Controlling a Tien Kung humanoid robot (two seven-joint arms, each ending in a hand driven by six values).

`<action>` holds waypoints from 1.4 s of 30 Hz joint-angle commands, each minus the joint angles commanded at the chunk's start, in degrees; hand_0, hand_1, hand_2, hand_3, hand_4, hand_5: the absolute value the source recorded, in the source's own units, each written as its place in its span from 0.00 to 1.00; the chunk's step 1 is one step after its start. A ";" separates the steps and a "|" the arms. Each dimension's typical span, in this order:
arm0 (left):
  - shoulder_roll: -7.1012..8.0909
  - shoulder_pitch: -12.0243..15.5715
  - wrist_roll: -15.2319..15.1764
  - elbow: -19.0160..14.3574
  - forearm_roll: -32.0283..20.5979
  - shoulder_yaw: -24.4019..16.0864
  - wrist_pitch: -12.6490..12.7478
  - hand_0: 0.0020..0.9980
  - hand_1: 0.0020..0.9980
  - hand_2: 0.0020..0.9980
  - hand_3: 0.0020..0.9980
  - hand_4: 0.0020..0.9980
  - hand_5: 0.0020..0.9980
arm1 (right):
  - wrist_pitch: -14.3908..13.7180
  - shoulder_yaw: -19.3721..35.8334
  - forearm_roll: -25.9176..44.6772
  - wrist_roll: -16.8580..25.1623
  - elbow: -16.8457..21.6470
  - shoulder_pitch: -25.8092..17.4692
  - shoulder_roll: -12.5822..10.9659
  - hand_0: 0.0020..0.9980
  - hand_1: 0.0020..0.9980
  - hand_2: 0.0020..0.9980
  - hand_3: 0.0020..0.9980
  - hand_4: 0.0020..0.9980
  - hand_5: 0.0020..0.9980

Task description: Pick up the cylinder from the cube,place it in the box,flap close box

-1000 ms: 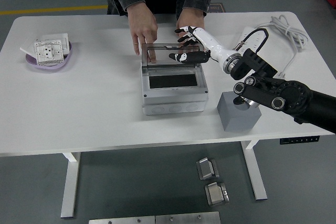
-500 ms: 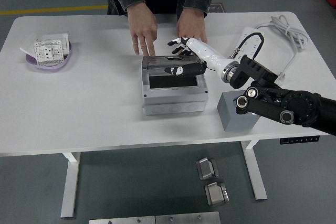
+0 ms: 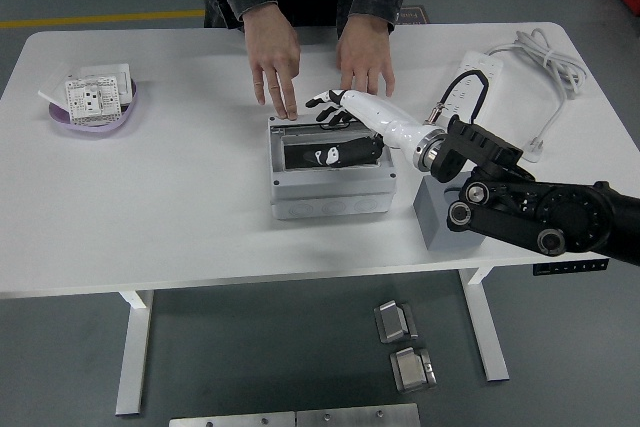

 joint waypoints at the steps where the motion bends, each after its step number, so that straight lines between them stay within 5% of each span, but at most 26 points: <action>1: -0.02 0.15 0.01 0.04 -0.20 0.18 -0.01 0.69 0.67 0.60 0.62 0.52 0.36 | 0.06 0.21 -0.45 -0.31 0.43 -0.43 -0.03 0.69 0.68 0.76 0.87 0.85 0.41; 14: -0.34 0.63 0.04 0.13 -0.56 0.69 -0.03 0.69 0.67 0.60 0.62 0.52 0.36 | 1.26 7.70 -6.56 -3.33 2.90 -5.25 -0.46 0.65 0.67 0.76 0.88 0.85 0.44; 20: -0.62 0.81 0.08 0.21 -0.94 1.11 -0.02 0.68 0.67 0.59 0.62 0.52 0.36 | 2.52 16.75 -12.85 -5.66 4.29 -11.28 -5.06 0.65 0.67 0.76 0.88 0.83 0.48; 28: -0.66 1.26 0.29 0.36 -1.82 1.52 -0.16 0.68 0.67 0.59 0.62 0.52 0.36 | 4.95 33.97 -18.52 -8.44 13.29 -24.05 -12.28 0.64 0.66 0.76 0.86 0.84 0.51; 33: -0.91 1.02 0.33 0.24 -1.33 0.95 -0.23 0.68 0.67 0.59 0.62 0.52 0.36 | 0.85 44.97 -13.85 -3.17 16.88 -33.01 -11.11 0.64 0.66 0.76 0.86 0.84 0.51; 42: -0.79 -0.10 0.05 -0.49 2.93 -4.50 -0.13 0.68 0.67 0.59 0.62 0.52 0.36 | -2.40 64.74 0.54 9.06 15.76 -47.14 -6.18 0.59 0.63 0.71 0.78 0.83 0.49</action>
